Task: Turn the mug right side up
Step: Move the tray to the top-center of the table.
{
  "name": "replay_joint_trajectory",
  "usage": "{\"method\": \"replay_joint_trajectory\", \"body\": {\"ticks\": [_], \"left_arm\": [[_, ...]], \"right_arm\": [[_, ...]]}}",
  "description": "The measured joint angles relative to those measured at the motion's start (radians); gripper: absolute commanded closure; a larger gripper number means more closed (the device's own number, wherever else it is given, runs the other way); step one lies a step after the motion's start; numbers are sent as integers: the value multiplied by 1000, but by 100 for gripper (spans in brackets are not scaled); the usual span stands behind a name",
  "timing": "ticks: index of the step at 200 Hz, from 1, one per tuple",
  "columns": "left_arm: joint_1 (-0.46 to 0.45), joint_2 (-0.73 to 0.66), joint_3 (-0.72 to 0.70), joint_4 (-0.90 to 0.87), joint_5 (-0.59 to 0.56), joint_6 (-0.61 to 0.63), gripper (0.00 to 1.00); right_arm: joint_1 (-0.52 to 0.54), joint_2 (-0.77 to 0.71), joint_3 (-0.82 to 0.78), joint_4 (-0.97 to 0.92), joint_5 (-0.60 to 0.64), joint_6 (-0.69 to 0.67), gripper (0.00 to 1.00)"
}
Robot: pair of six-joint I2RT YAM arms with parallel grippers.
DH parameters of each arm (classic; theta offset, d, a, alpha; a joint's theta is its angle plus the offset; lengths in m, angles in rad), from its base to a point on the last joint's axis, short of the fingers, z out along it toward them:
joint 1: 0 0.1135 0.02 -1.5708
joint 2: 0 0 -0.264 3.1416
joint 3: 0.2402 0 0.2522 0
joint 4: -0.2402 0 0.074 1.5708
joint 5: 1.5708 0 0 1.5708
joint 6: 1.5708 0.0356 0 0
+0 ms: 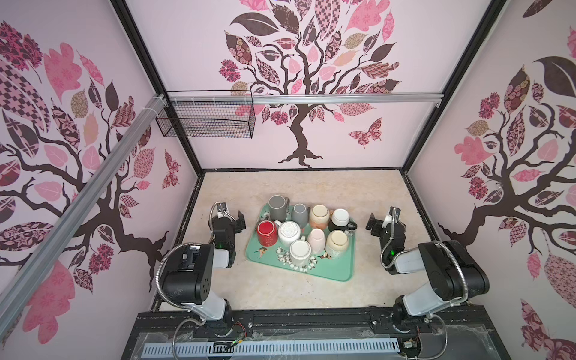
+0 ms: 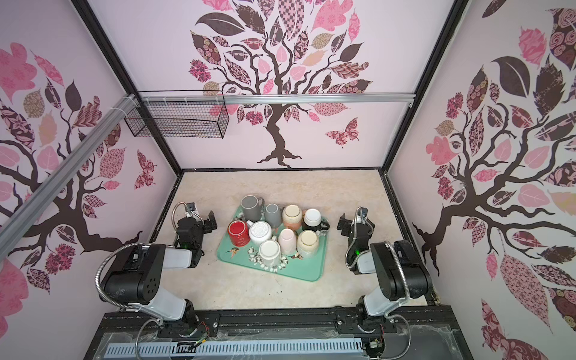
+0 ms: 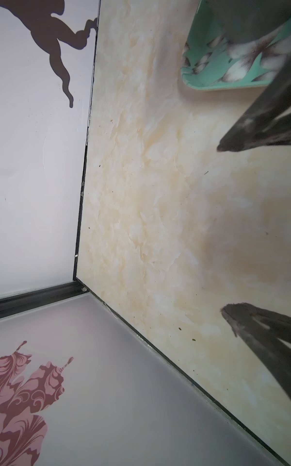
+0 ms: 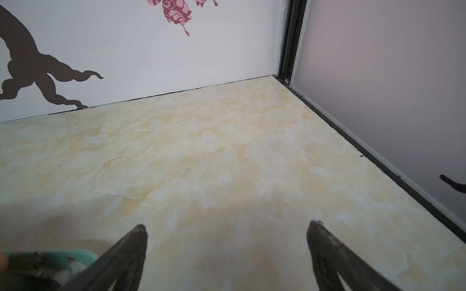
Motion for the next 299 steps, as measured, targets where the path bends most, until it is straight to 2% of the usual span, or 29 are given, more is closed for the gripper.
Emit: {"method": "replay_joint_trajectory", "body": {"ticks": [250, 283, 299], "left_arm": [[0, 0, 0, 0, 0, 0, 3], [0, 0, -2, 2, 0, 0, 3], [-1, -26, -8, -19, -24, -2, 3]], "right_arm": [[0, -2, -16, 26, -2, 0, 0], [0, -63, -112, 97, -14, -7, 0], [0, -143, -107, 27, -15, 1, 0]]}}
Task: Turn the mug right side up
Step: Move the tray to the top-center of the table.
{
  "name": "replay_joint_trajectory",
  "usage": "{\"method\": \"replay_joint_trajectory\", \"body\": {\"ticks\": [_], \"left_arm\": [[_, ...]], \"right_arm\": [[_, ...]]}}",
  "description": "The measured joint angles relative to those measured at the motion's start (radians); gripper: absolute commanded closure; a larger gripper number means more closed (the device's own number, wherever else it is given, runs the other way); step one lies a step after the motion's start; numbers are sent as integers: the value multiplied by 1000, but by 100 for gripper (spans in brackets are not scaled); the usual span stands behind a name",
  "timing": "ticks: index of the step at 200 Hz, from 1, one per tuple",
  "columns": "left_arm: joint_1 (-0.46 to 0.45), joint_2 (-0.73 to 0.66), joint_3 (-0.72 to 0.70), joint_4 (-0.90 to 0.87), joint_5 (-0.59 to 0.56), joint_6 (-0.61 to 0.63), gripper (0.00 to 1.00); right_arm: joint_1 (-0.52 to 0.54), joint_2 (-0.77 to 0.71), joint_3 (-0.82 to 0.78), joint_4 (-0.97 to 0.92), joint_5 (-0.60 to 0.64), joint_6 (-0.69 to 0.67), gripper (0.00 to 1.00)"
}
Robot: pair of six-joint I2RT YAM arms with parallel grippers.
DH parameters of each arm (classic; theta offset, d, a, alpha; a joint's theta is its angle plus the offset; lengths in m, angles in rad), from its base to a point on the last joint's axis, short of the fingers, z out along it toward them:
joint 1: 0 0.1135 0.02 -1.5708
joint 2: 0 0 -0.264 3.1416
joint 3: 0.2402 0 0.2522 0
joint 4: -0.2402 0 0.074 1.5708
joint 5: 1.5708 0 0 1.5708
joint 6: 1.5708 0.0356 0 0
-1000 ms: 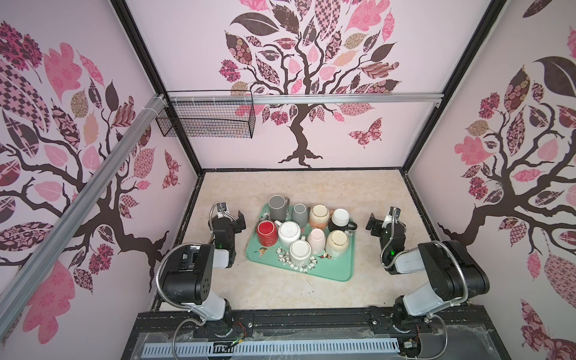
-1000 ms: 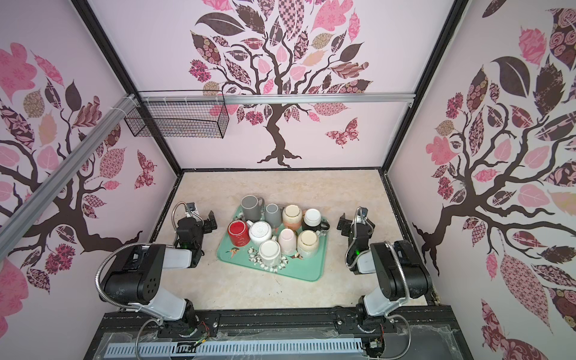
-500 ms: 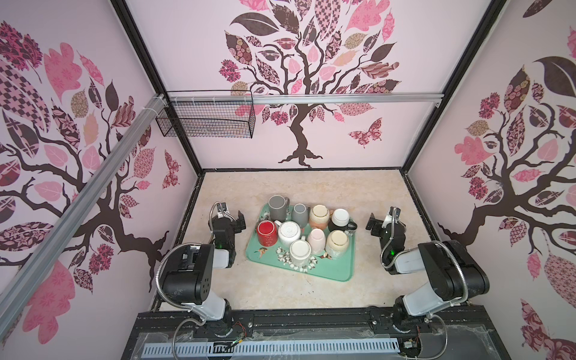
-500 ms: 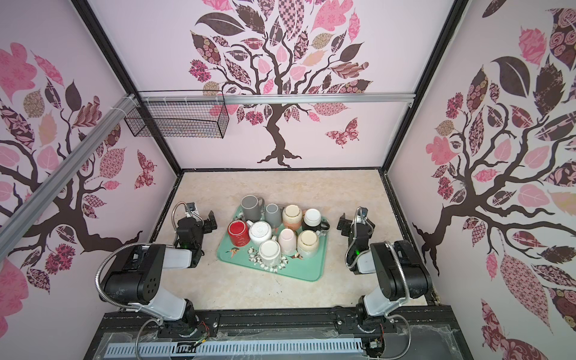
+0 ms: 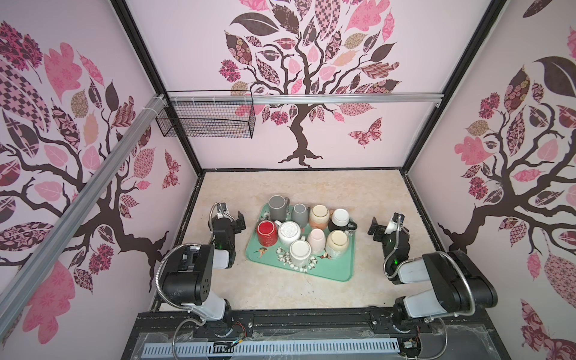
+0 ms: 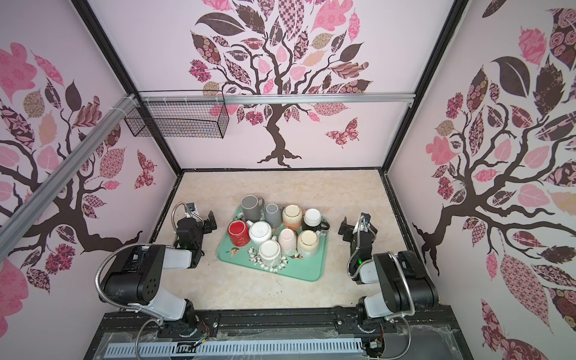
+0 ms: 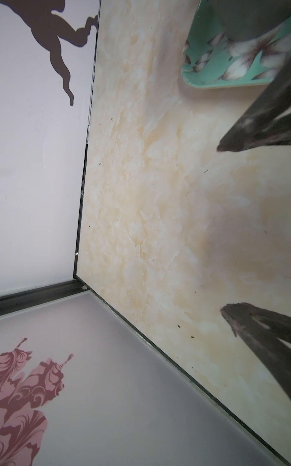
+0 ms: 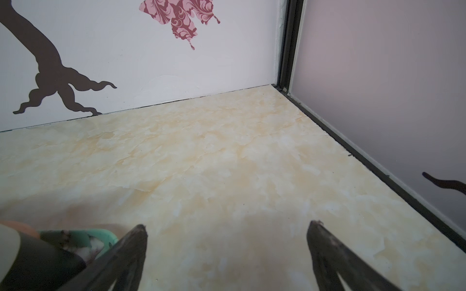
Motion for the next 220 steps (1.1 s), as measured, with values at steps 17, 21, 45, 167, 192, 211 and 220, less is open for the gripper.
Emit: {"method": "replay_joint_trajectory", "body": {"ticks": [17, 21, 45, 167, 192, 211, 220], "left_arm": [[-2, -106, 16, -149, -51, -26, 3], [-2, -129, 24, -183, -60, -40, 3], [-3, -258, 209, -555, -145, -185, 3], [63, -631, 291, -1495, 243, -648, 9], [61, -665, 237, -1508, 405, -666, 19], [61, -635, 205, -1509, 498, -693, 25], [61, -610, 200, -1514, 524, -698, 26]], "right_arm": [[0, -110, 87, -215, 9, 50, 0], [0, -129, 119, -269, 10, 66, 0], [0, -199, 333, -617, 13, 167, 0], [94, -440, 304, -1502, -364, 463, 15], [156, -450, 243, -1514, -420, 513, 23], [164, -441, 220, -1503, -467, 534, 30], [164, -429, 214, -1496, -483, 542, 33]]}}
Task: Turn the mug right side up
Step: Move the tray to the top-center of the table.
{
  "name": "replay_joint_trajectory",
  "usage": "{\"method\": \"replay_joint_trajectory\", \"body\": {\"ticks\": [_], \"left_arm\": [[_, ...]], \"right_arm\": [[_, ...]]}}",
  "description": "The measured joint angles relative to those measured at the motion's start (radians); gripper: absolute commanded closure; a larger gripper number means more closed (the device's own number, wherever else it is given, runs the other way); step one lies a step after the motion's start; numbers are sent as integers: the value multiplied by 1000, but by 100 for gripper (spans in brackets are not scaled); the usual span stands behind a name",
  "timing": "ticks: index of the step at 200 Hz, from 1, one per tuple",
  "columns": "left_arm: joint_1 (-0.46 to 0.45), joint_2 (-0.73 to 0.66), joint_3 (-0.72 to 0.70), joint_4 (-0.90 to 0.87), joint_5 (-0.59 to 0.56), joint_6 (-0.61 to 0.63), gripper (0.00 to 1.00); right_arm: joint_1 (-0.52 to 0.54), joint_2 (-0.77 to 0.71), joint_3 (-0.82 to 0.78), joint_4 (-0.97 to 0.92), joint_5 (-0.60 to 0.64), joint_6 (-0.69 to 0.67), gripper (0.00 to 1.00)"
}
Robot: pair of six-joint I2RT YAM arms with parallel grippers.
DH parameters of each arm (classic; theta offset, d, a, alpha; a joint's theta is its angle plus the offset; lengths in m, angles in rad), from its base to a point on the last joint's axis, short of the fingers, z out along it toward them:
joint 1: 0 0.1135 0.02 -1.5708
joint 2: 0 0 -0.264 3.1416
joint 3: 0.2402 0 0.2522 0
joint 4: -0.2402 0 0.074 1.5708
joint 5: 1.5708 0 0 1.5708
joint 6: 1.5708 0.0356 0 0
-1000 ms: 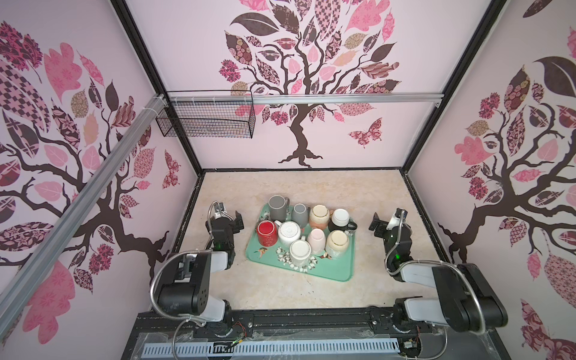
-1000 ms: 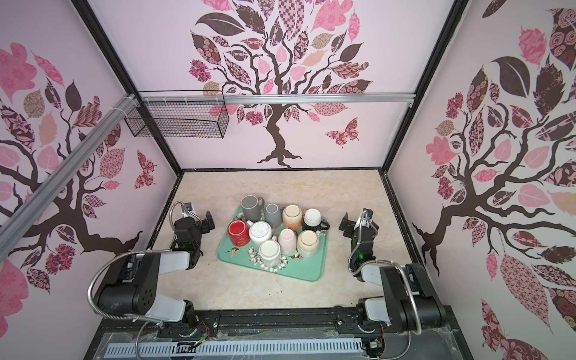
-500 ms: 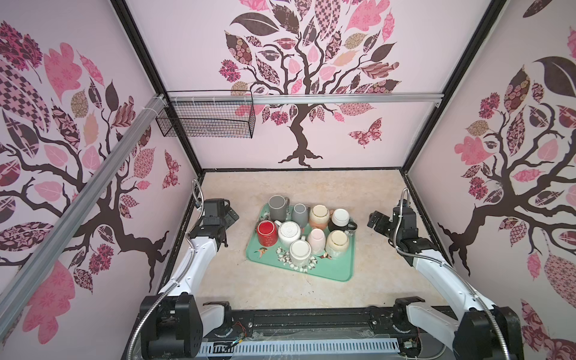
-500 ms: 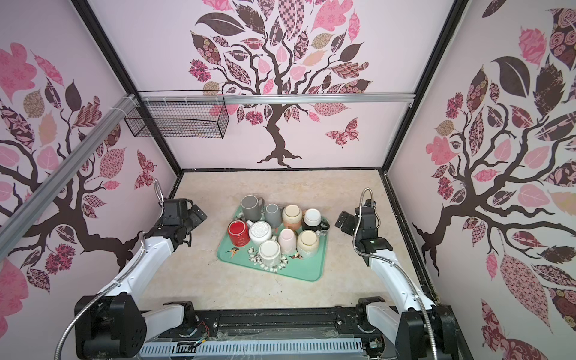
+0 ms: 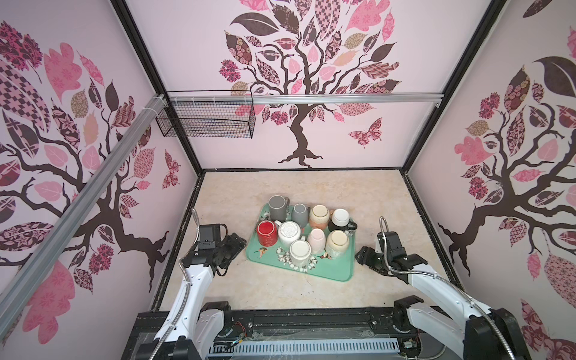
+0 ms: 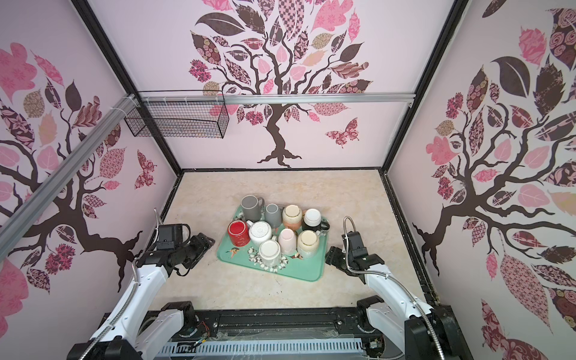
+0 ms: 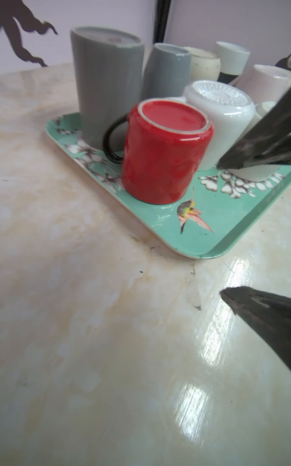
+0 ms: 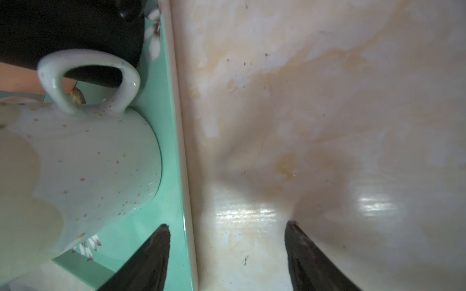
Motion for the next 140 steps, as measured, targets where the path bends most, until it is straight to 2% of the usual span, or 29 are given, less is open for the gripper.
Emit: {"method": "replay_joint_trajectory", "body": {"ticks": [38, 54, 69, 104, 119, 140], "left_arm": [[0, 97, -14, -10, 32, -15, 33], [0, 130, -26, -2, 37, -25, 43], [3, 167, -54, 46, 43, -40, 49], [12, 287, -90, 153, 96, -57, 56], [14, 317, -91, 216, 130, -60, 59], [14, 351, -92, 274, 161, -63, 69]], "right_arm": [[0, 61, -8, 62, -48, 5, 52], [1, 98, 0, 91, -65, -1, 56], [1, 140, 16, 111, -82, -9, 58], [1, 240, 60, 157, -130, -31, 65], [1, 272, 69, 179, -144, -33, 70], [1, 310, 80, 207, -157, -36, 83]]}}
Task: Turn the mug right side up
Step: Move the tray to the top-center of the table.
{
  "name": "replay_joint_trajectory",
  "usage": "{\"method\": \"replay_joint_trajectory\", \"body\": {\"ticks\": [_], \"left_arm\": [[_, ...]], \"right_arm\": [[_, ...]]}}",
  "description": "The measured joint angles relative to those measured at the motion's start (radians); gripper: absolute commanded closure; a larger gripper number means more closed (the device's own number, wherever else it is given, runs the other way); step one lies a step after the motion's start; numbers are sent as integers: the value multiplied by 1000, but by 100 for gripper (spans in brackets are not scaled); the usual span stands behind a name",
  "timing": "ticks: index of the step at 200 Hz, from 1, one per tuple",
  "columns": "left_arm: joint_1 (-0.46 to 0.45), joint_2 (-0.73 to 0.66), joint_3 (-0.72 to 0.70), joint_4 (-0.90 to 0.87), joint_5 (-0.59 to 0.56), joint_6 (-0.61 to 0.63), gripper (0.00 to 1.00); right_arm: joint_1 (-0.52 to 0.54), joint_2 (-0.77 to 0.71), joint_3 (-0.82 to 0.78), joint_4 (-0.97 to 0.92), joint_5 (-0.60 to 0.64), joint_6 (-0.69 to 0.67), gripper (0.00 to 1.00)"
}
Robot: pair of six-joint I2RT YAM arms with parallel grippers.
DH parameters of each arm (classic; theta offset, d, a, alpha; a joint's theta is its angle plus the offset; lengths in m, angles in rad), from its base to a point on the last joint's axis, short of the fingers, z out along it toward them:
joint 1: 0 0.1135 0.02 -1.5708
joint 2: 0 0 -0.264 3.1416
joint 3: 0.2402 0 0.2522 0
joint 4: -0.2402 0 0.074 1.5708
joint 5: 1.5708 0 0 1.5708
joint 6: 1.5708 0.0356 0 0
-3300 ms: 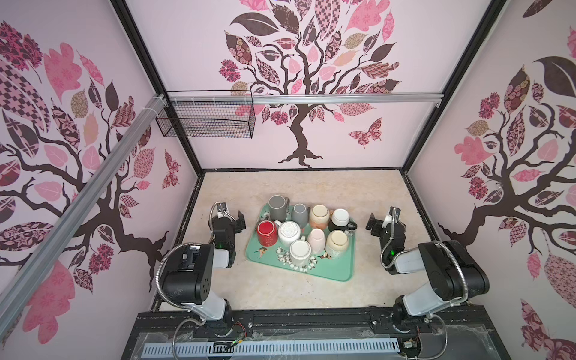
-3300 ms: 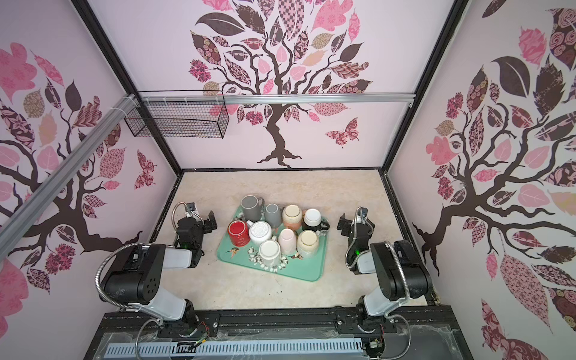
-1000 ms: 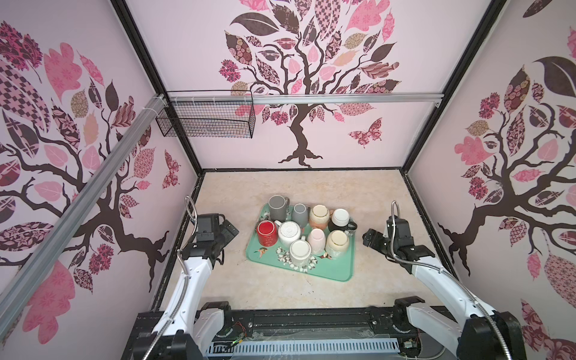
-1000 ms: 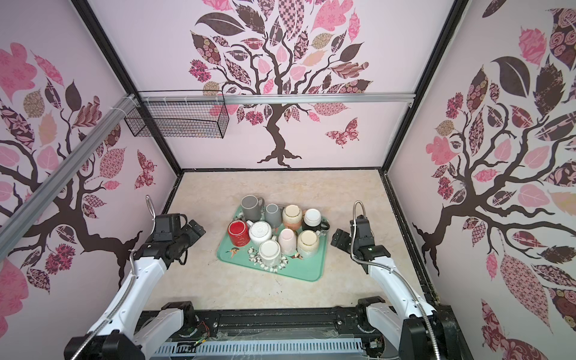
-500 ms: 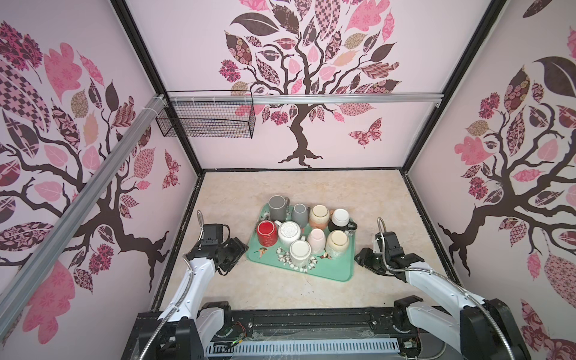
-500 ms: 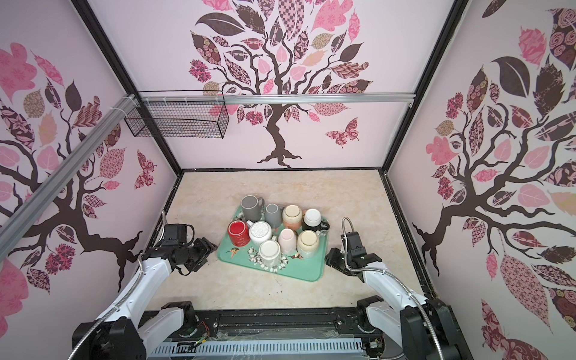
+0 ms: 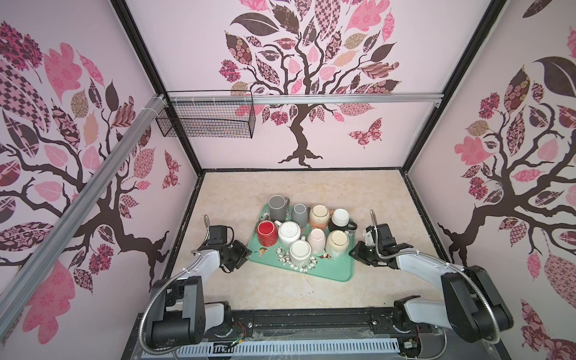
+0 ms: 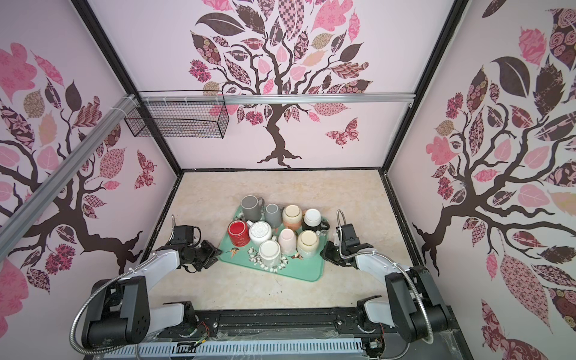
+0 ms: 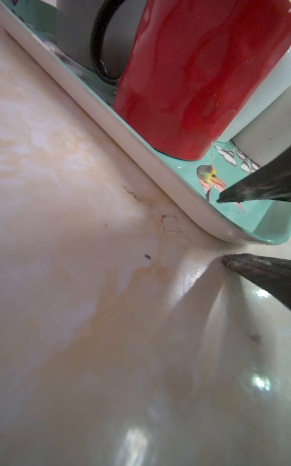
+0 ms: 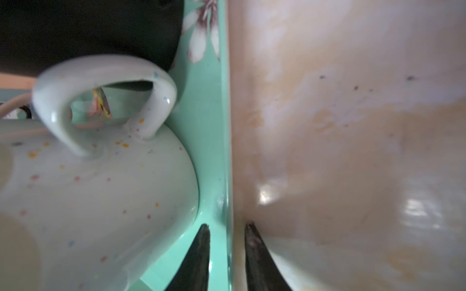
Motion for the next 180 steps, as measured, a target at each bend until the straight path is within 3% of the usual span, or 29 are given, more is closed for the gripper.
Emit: {"method": "replay_joint_trajectory", "body": {"ticks": [33, 69, 108, 157, 180], "left_arm": [[-5, 27, -1, 35, 2, -7, 85], [-55, 76, 6, 138, -26, 26, 99], [-113, 185, 62, 270, -43, -7, 100], [-205, 336, 207, 315, -106, -55, 100], [-248, 430, 306, 337, -130, -78, 100]], "right_arm": [[-3, 71, 51, -23, 5, -34, 100], [-5, 201, 193, -44, 82, -79, 100], [-48, 332, 329, -32, 134, -131, 100], [-164, 475, 489, -38, 90, -190, 100], [-196, 502, 521, -27, 98, -189, 93]]}}
